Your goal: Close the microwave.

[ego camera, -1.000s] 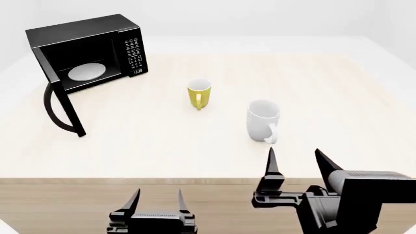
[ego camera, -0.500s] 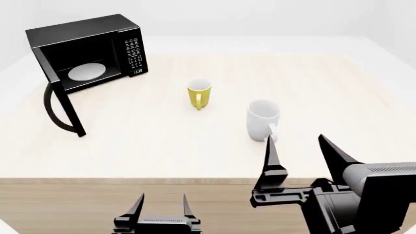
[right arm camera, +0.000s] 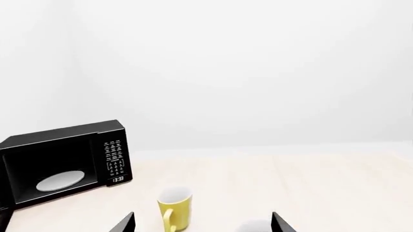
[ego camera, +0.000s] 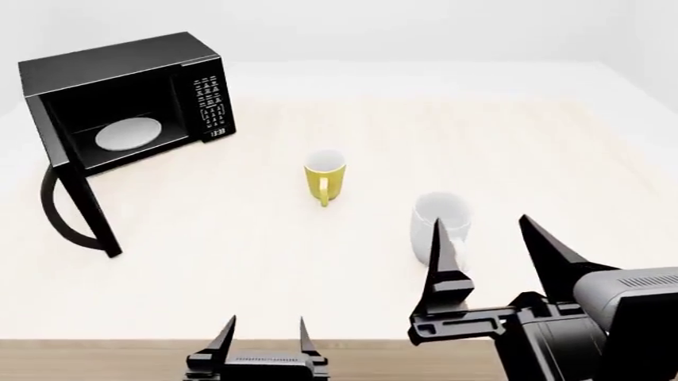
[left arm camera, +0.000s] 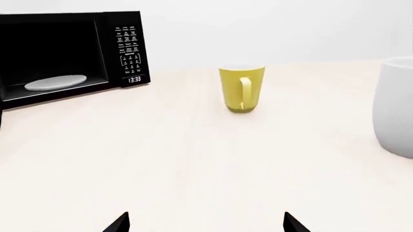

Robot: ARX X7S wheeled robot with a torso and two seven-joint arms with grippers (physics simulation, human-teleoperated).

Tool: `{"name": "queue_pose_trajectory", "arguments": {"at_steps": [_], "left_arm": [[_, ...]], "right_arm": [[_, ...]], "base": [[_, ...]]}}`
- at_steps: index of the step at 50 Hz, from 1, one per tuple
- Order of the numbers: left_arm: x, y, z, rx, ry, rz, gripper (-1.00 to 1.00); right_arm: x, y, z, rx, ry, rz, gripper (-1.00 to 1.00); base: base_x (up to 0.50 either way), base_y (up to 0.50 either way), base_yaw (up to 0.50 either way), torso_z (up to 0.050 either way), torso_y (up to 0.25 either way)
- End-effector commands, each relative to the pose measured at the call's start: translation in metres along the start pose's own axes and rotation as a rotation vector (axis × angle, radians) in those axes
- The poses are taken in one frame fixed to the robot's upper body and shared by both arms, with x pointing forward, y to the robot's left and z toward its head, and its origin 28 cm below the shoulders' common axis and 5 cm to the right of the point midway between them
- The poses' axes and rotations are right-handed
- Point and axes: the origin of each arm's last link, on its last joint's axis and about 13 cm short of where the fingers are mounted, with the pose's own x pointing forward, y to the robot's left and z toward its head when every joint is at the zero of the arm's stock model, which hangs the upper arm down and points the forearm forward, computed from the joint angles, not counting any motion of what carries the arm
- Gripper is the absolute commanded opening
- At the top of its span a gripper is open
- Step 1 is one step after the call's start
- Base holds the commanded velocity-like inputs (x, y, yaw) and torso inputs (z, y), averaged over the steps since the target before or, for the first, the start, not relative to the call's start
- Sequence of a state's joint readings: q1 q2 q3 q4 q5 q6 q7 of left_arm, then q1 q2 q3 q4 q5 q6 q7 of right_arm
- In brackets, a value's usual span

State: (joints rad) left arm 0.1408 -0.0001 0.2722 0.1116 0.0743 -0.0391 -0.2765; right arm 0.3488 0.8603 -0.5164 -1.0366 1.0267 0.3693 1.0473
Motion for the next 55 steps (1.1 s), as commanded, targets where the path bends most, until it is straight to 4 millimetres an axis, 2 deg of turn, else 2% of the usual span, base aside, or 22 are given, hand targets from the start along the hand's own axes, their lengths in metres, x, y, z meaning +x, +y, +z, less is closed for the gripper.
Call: {"name": "queue_pose_trajectory", "arguments": {"at_steps": [1, 12, 24, 55], "left_arm": [[-0.0003, 0.0001, -0.0003, 0.000, 0.001, 0.001, 1.00], [-0.0003, 0.0001, -0.0003, 0.000, 0.001, 0.001, 1.00], [-0.0003, 0.0001, -0.0003, 0.000, 0.001, 0.001, 1.00], [-0.0003, 0.0001, -0.0003, 0.000, 0.001, 0.001, 1.00]], "right_arm": [[-0.0010, -0.0002, -0.0012, -0.010, 0.002, -0.001, 1.00], [0.0005, -0.0003, -0.0039, -0.013, 0.018, 0.003, 1.00], [0.0007, -0.0013, -0.0047, 0.002, 0.020, 0.003, 1.00], [-0.0001, -0.0011, -0.0039, 0.000, 0.016, 0.007, 1.00]], "base": [[0.00, 0.50, 0.00, 0.000, 0.000], [0.00, 0.50, 0.00, 0.000, 0.000], [0.00, 0.01, 0.00, 0.000, 0.000], [0.00, 0.50, 0.00, 0.000, 0.000]]}}
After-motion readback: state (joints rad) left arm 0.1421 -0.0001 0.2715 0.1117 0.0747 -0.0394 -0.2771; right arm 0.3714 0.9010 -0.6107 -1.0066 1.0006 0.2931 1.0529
